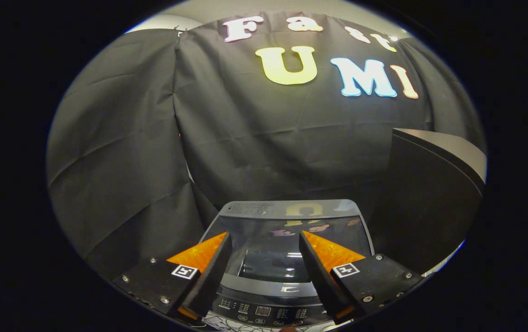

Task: Put the clothes into the washing machine and then close the washing machine lid.

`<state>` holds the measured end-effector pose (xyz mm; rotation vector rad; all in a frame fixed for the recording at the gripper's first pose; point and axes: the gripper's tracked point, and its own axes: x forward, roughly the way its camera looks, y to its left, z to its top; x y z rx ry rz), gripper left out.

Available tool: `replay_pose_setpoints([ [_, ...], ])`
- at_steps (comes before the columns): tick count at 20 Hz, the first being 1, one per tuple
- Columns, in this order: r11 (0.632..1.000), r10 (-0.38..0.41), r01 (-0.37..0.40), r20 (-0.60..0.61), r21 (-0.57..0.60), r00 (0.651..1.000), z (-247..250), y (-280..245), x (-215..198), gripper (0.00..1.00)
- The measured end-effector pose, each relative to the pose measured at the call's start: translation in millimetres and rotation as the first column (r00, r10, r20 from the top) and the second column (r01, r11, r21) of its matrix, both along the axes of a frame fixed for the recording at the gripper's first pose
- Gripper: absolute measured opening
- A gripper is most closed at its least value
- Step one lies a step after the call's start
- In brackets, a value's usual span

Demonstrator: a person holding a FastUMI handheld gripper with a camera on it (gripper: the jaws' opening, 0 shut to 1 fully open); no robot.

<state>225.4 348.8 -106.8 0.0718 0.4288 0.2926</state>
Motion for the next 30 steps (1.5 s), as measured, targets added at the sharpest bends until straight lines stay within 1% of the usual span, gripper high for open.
replay_pose_setpoints([
  [2, 1.000, 0.004, -0.004, 0.044, -0.010, 0.999, 19, -9, -9, 0.94],
  [5, 1.000, 0.002, -0.001, 0.095, -0.003, 0.995, 50, -30, -23, 0.94],
  [7, 1.000, 0.015, -0.014, 0.146, -0.006, 0.989, 78, -45, -34, 0.94],
  [9, 1.000, 0.018, -0.015, 0.211, -0.020, 0.977, 107, -68, -44, 0.94],
  [11, 1.000, 0.013, -0.010, 0.239, -0.016, 0.971, 121, -91, -51, 0.94],
  [13, 1.000, -0.011, 0.011, 0.271, 0.001, 0.962, 138, -118, -62, 0.94],
  [17, 0.999, -0.049, 0.052, 0.303, -0.002, 0.952, 151, -171, -85, 0.94],
  [22, 0.993, -0.114, 0.122, 0.353, 0.000, 0.929, 171, -236, -117, 0.94],
  [28, 0.985, -0.151, 0.170, 0.399, -0.011, 0.904, 190, -286, -151, 0.94],
  [30, 0.984, -0.165, 0.180, 0.397, 0.000, 0.903, 191, -298, -158, 0.94],
])
